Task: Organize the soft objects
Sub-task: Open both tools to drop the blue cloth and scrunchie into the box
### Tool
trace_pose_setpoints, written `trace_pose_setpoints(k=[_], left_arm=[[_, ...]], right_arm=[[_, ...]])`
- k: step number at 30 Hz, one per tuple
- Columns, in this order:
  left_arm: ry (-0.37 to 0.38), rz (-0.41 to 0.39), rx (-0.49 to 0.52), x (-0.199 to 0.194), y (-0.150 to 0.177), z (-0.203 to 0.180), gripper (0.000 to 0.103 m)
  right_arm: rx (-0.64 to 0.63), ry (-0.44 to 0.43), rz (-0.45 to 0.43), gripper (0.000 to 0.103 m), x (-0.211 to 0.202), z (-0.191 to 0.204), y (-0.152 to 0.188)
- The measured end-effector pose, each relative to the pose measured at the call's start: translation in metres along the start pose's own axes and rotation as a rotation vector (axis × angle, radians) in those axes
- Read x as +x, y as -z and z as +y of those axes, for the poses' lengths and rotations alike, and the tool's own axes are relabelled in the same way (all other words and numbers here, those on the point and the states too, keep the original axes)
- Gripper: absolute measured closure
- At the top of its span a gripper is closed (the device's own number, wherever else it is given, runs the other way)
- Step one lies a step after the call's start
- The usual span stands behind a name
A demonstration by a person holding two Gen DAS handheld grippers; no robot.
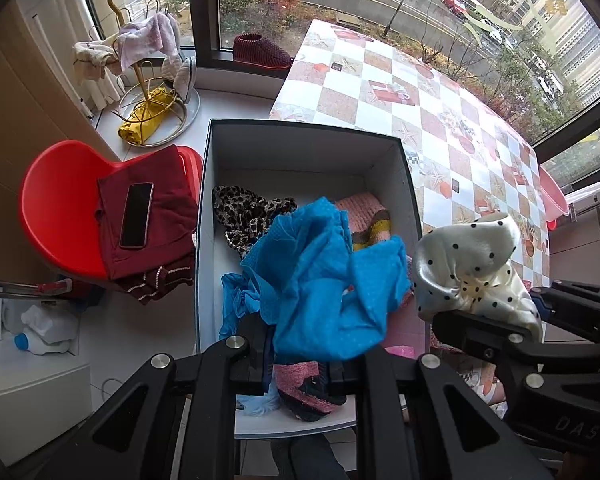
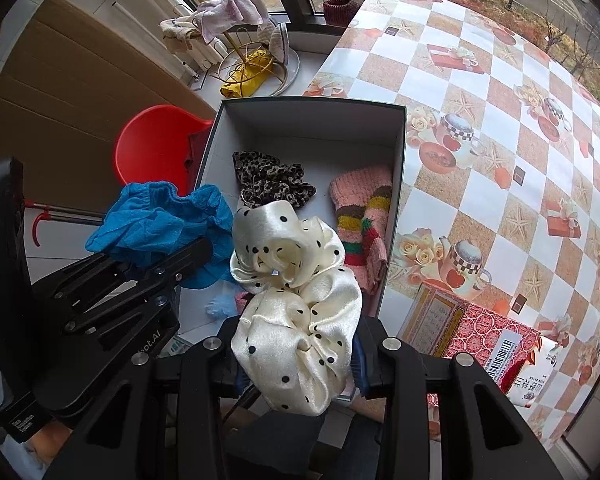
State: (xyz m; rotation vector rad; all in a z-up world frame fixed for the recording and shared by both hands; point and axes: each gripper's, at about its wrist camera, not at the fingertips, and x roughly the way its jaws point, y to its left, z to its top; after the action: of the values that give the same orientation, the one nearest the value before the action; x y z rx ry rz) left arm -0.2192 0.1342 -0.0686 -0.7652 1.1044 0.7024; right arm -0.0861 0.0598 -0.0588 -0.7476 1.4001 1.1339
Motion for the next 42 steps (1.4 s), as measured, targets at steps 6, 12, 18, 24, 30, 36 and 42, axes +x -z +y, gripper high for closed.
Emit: trace_pose_setpoints(k=[6,12,18,24,30,36,42], left_arm=[[-0.005,0.014,0.006,0.005,0.000,-0.001,0.085],[-0.012,0.024,0.007,0.010,-0.004,-0.001,0.085],[-0.017,0.029,0.013,0.014,-0.008,-0.003,0.085],[-0.024,0.036,0.021,0.019,-0.013,-0.005,0.085],[-0.034,0.044,0.024,0.026,-0.021,-0.006,0.085],[-0.025,0.042,0.024,0.030,-0.027,-0.006,0.084],[-0.068,0.037,0.007,0.028,-0.030,0.006,0.027]], right_arm=[[0.010,0.001,0.004,0.063,0.002,-0.003,-0.001],[0.014,0.005,0.006,0.063,0.005,-0.005,-0.004],[0.017,0.008,0.010,0.063,0.009,-0.006,-0.012],[0.015,0.012,0.010,0.063,0.011,-0.006,-0.017],[0.017,0.017,0.016,0.063,0.016,-0.009,-0.028],[0.013,0.013,0.015,0.063,0.021,-0.010,-0.037],[-0.001,0.051,0.011,0.028,0.019,-0.015,-0.049]])
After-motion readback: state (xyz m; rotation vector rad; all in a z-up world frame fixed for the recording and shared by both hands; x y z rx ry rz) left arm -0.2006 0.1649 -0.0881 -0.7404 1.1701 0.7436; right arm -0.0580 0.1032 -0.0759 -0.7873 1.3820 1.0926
